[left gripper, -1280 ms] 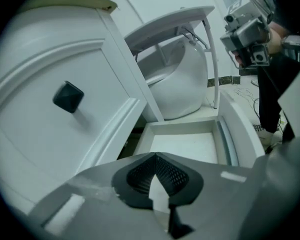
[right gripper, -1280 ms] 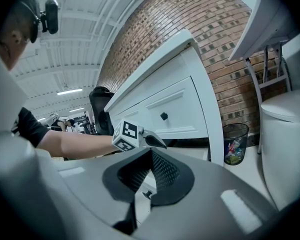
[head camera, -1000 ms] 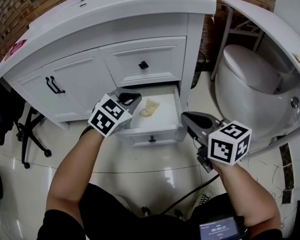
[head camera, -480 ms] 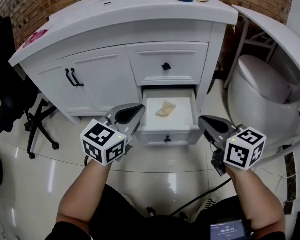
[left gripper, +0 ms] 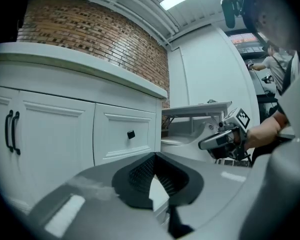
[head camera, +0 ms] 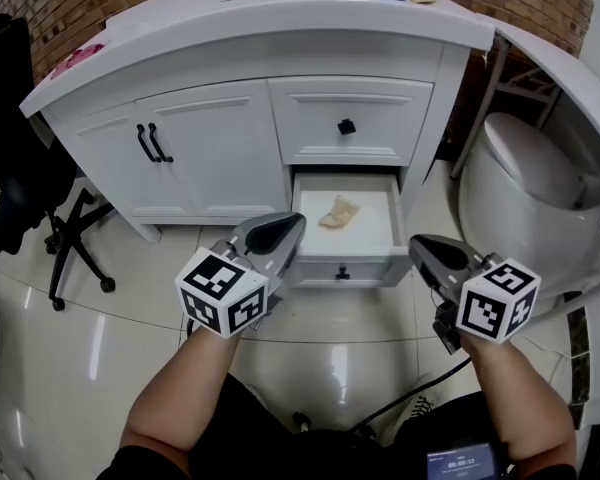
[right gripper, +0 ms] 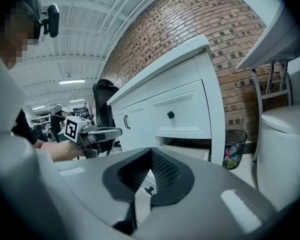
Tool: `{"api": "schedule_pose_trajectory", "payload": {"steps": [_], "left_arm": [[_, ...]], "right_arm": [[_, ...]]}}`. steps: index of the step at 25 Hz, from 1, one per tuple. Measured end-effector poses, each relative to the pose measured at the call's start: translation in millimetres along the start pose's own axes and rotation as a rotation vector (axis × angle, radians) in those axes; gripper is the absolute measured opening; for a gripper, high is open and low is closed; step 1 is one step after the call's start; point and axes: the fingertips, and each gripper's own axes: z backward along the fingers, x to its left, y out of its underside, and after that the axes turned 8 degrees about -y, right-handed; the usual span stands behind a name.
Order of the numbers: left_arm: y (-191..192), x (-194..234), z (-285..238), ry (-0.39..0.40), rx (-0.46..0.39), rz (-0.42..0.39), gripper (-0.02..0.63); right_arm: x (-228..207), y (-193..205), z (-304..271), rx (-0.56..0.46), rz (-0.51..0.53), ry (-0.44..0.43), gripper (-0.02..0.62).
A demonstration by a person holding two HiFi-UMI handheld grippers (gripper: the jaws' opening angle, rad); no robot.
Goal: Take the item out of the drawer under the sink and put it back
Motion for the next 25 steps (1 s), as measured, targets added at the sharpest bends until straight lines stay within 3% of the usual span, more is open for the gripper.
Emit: {"api": "schedule_pose_trajectory", "payload": {"steps": [13, 21, 25], "left_arm": [[-7.2, -16.3, 16.6, 0.023, -0.002, 0.009, 0.006], [-28.4, -34.7, 47.2, 0.036, -0.028, 0.076, 0.006], [-40.7, -55.3, 63.2, 0.052, -0.047, 0.065, 0.006]], "right_arm": [[9.2, 1.2, 15.3, -0.021, -0.039, 0.012, 0.003], [35.5, -3.0, 45.0, -0.054, 0.003, 0.048, 0.003], [57.3, -1.1, 60.5, -0.056, 0.050, 0.045, 0.003]]}}
